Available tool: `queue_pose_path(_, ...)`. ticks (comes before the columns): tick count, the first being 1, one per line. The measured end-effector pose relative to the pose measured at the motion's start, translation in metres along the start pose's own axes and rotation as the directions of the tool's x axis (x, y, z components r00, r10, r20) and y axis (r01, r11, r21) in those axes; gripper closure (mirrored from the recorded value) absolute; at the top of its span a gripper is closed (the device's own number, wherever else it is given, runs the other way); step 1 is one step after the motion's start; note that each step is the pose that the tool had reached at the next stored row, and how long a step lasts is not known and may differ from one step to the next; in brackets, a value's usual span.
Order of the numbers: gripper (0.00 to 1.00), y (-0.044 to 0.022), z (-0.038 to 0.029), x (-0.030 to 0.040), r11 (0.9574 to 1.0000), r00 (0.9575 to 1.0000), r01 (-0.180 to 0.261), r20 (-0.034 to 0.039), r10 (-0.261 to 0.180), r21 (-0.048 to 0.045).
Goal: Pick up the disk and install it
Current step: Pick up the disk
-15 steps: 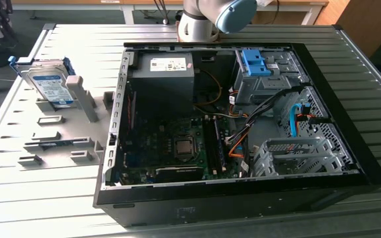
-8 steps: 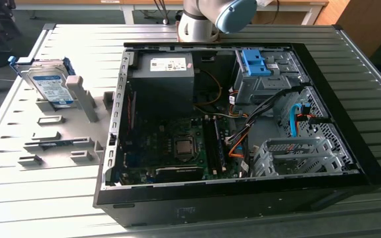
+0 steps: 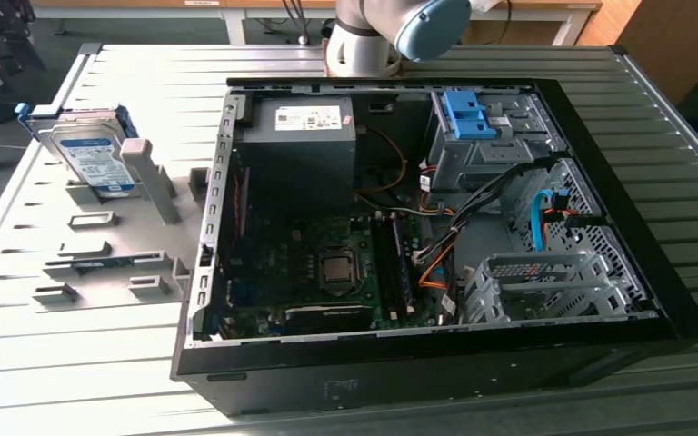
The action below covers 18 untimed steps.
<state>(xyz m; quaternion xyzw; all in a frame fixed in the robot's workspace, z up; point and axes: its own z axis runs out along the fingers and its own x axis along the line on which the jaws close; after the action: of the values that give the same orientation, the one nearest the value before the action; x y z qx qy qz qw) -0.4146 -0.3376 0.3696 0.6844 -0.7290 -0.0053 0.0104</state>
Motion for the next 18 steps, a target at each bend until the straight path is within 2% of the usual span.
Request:
queue_pose_path(5,0.41,-0.0001,0.0081,-0.0001,1.0000,1.0000,0.000,0.0037,0.000,-0.0003)
queue_pose_path(18,0.41,-0.0002,0.0110,-0.0001,1.0000,1.0000,0.000,0.0040,0.000,-0.0004)
